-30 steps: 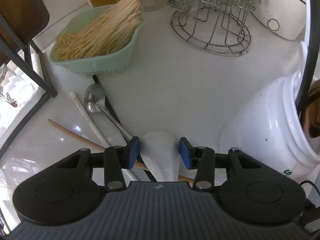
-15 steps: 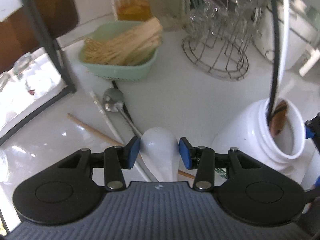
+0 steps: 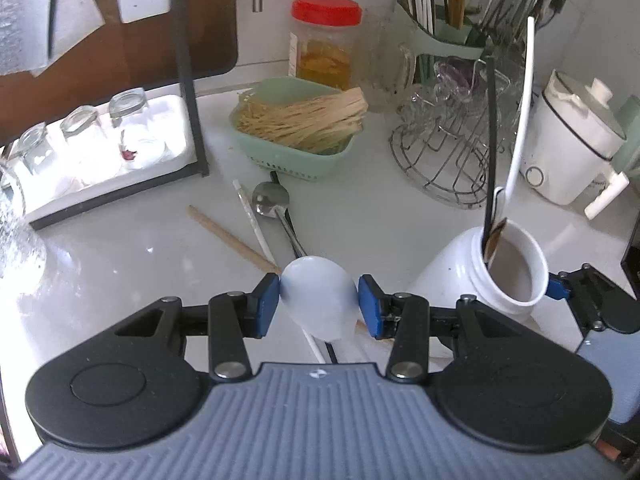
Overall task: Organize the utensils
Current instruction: 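Lift the white spoon with the left gripper and lower it into the jar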
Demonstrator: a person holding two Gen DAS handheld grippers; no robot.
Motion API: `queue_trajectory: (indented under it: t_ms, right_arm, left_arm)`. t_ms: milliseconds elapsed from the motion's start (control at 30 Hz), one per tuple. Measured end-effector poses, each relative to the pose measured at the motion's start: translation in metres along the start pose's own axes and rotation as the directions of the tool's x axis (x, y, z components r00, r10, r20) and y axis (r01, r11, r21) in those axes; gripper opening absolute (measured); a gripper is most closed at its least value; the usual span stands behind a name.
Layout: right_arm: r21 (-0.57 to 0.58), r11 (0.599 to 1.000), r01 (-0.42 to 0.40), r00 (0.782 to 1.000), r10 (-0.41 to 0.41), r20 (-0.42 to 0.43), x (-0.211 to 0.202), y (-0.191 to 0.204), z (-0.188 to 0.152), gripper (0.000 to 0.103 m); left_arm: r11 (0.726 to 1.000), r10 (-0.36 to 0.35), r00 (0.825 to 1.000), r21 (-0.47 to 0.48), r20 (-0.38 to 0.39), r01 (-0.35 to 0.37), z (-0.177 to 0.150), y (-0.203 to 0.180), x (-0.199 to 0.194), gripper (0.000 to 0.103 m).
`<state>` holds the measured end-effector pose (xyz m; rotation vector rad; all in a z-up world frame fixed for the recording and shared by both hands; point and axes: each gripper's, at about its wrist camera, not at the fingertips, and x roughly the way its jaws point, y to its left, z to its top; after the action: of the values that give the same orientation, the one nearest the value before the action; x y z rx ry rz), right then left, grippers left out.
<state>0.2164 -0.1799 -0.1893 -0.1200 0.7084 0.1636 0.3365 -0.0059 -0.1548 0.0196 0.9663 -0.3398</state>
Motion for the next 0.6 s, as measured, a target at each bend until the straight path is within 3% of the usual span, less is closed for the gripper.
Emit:
queue_trajectory:
  t_ms: [600]
  right_arm:
    - [-0.019,1.0,-0.011,1.0,0.011,0.017,0.005,0.005,0.002,0.089]
  left_arm:
    - [1.0,-0.003,0.999,0.023,0.034,0.002,0.0,-0.007,-0.029,0.049]
